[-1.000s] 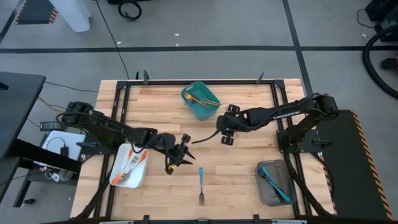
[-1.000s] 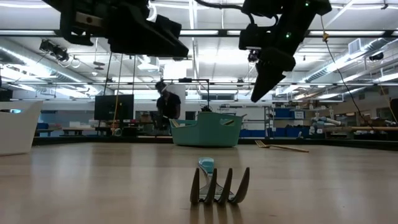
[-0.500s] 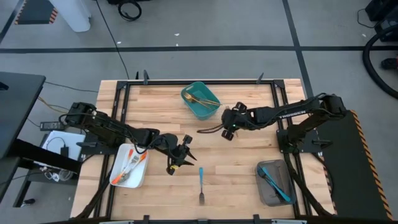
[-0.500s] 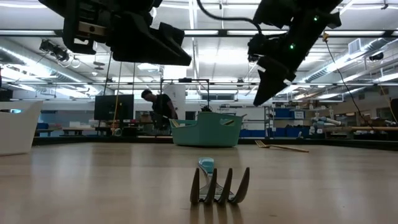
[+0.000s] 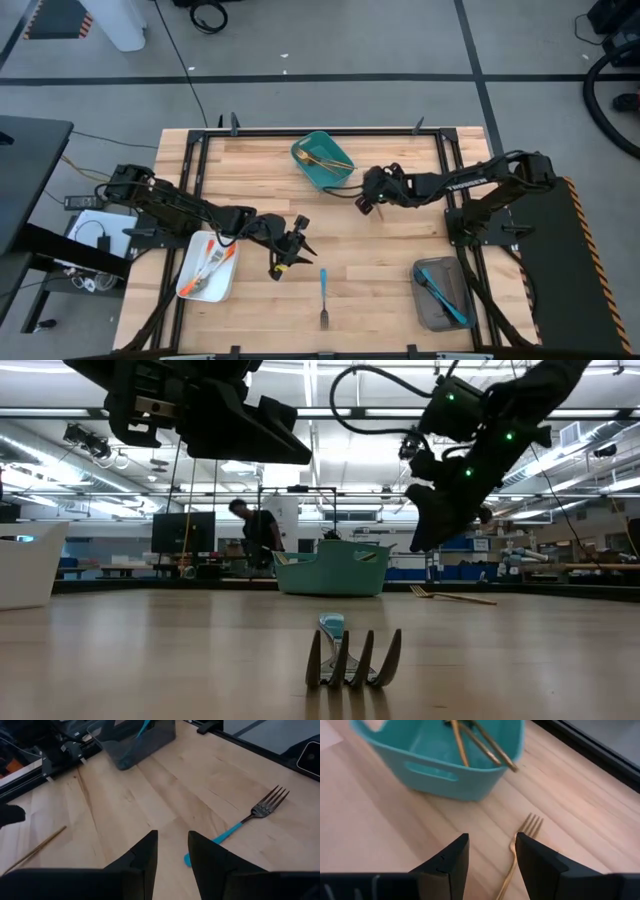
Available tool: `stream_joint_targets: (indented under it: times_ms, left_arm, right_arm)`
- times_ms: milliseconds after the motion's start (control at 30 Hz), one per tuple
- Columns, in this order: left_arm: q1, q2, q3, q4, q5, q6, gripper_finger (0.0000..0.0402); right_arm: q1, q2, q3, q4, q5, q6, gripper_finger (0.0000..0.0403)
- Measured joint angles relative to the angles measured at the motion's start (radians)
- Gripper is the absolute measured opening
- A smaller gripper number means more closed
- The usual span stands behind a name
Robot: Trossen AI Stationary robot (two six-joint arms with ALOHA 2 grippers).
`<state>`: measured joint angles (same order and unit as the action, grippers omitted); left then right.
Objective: Sort silverware by color (type)
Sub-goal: Put the gold fork into the green bin
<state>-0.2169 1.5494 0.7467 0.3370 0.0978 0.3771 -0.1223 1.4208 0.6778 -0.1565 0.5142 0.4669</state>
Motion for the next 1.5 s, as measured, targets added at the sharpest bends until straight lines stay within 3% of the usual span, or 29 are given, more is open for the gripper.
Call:
stream_joint_targets:
  times_ms: [400,633,900,1033,1500]
  left_arm:
    - [0.012,0.000,0.000,-0.001,0.000,0.002,0.0116]
    - [0.013,-0.001,0.000,0.006,0.000,0.002,0.0116]
    - [0.013,-0.001,0.000,0.011,0.000,0.002,0.0116]
    - [0.012,-0.001,0.000,0.006,0.000,-0.003,0.0116]
    - [0.013,-0.001,0.000,0.006,0.000,-0.004,0.0116]
  right_arm:
    - [0.012,0.000,-0.134,0.210,0.123,0.013,0.0167]
    - [0.017,0.002,-0.187,0.278,0.140,0.035,0.0167]
    - [0.019,0.157,-0.188,0.371,0.104,0.037,0.0167]
    - [0.041,0.216,-0.177,0.381,0.212,0.060,0.0167]
    - [0.056,0.230,-0.174,0.417,0.220,0.070,0.0167]
